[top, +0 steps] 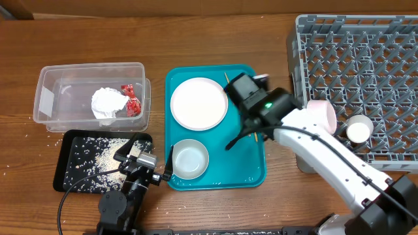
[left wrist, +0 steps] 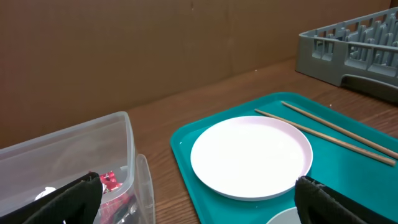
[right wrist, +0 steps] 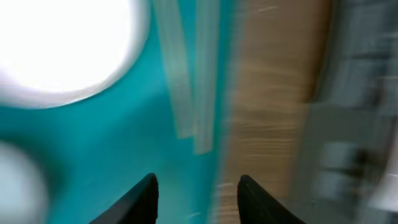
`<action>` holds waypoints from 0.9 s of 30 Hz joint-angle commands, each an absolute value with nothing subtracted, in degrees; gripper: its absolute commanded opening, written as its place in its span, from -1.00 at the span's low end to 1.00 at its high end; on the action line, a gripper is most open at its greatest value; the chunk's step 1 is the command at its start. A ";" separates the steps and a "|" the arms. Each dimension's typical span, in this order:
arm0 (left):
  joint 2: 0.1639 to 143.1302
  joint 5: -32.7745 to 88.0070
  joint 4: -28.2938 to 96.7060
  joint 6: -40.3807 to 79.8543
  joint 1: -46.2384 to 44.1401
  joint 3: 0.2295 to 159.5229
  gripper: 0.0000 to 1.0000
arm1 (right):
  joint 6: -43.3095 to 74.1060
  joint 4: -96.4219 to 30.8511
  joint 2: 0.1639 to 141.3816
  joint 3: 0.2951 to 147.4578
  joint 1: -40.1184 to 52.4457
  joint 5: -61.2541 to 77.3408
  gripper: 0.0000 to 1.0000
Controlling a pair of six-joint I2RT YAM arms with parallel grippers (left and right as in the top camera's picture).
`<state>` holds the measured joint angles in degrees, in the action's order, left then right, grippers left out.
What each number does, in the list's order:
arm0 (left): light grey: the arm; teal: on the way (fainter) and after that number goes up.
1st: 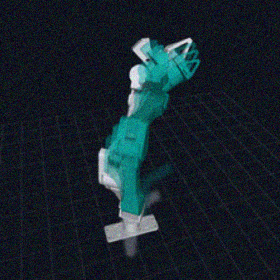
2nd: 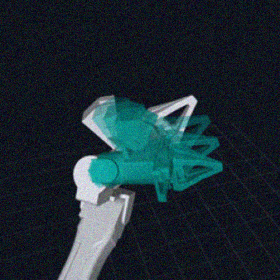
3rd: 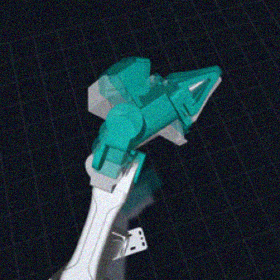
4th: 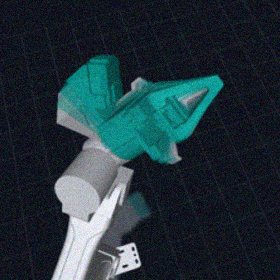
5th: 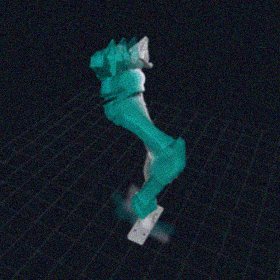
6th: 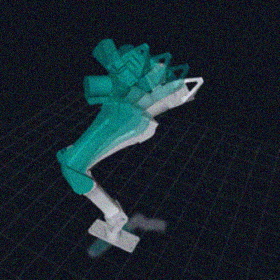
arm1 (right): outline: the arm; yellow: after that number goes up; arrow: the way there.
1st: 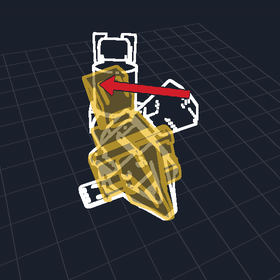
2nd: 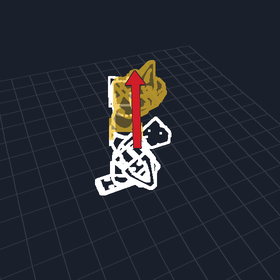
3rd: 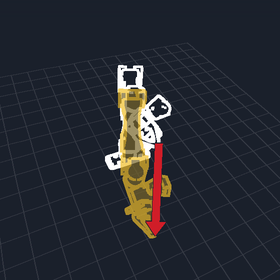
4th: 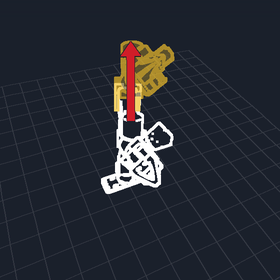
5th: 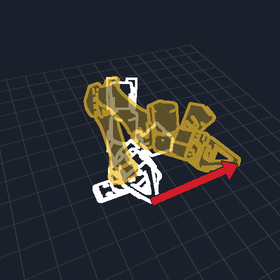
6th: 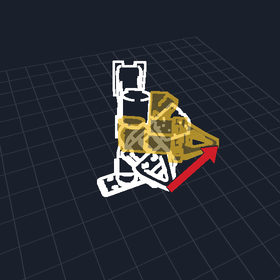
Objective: Sort waste into correct bins and load items into the dishwasher
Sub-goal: 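Grasp the grey emptied bowl with the right gripper and place in rack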
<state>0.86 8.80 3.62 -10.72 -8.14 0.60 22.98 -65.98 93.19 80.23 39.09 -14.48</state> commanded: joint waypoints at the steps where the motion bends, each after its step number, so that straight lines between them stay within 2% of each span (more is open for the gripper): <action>1: 0.25 8.56 3.57 -11.18 -7.75 0.25 1.00 | 22.13 -63.42 94.21 80.47 42.35 8.34 -0.08; 4: 0.25 8.56 3.57 -11.18 -7.75 0.25 1.00 | 22.11 -62.33 96.62 78.65 45.12 8.71 -0.07; 8: 0.25 8.56 3.57 -11.18 -7.75 0.25 1.00 | 16.51 -62.83 103.07 77.08 49.30 9.10 -0.08; 12: 0.25 8.56 3.57 -11.18 -7.75 0.25 1.00 | 16.05 -60.45 108.27 77.08 50.13 7.57 -0.07; 13: 0.25 8.56 3.57 -11.18 -7.75 0.25 1.00 | 16.14 -59.81 109.69 77.08 49.82 7.64 -0.14; 14: 0.25 8.54 3.57 -11.18 -7.75 0.25 1.00 | 16.27 -59.79 110.41 77.08 49.45 7.62 -0.33; 15: 0.25 8.56 3.57 -11.18 -7.75 0.25 1.00 | 16.25 -59.79 110.41 77.08 49.21 7.60 -0.43; 17: 0.25 8.56 3.57 -11.18 -7.75 0.25 1.00 | 16.25 -60.20 110.37 77.62 48.64 7.62 -0.47; 19: 0.25 8.56 3.57 -11.18 -7.75 0.25 1.00 | 16.21 -60.73 110.02 78.59 48.49 7.55 -0.38; 21: 0.25 8.56 3.57 -11.18 -7.75 0.25 1.00 | 16.29 -60.97 109.45 79.40 48.40 6.17 -0.85; 22: 0.25 8.56 3.57 -11.18 -7.75 0.25 1.00 | 16.53 -61.49 109.32 79.61 48.21 4.73 -0.92; 27: 0.25 8.56 3.57 -11.18 -7.75 0.25 1.00 | 25.21 -66.92 107.61 82.15 44.25 -9.85 -0.92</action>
<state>0.86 8.80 3.62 -10.72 -8.14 0.60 19.68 -65.56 110.26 79.31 47.46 0.80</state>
